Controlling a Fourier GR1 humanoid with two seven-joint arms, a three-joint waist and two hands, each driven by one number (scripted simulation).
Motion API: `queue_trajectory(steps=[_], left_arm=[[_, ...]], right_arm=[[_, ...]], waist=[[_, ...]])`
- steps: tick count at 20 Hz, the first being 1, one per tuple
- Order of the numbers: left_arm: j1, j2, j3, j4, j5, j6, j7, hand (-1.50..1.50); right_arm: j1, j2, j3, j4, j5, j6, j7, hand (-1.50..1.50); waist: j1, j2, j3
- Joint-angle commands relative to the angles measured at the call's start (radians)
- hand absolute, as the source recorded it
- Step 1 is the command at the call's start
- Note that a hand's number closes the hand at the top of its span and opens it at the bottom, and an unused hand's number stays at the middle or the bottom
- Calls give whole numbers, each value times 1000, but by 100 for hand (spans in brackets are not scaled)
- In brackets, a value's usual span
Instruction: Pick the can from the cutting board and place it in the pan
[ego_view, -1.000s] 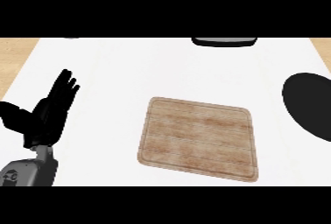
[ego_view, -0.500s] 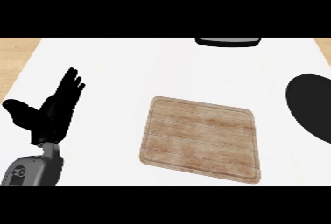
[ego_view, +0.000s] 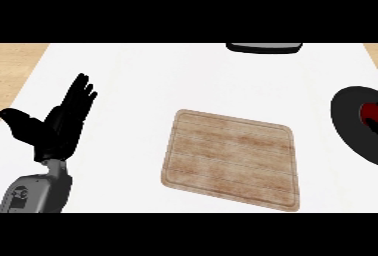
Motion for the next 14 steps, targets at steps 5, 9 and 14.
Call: queue_trajectory(steps=[5, 9, 14], left_arm=[[3, -30, -30, -33, -8, 9, 14, 0], [-3, -32, -26, -5, -27, 13, -15, 0], [42, 2, -2, -35, -4, -18, -8, 0]], right_arm=[[-103, 20, -1, 262, 45, 47, 110, -150], [-118, 12, -2, 308, 48, 98, 33, -150], [-110, -50, -136, 332, -95, 263, -109, -150]], waist=[[25, 9, 3], [11, 7, 3], [7, 4, 5]])
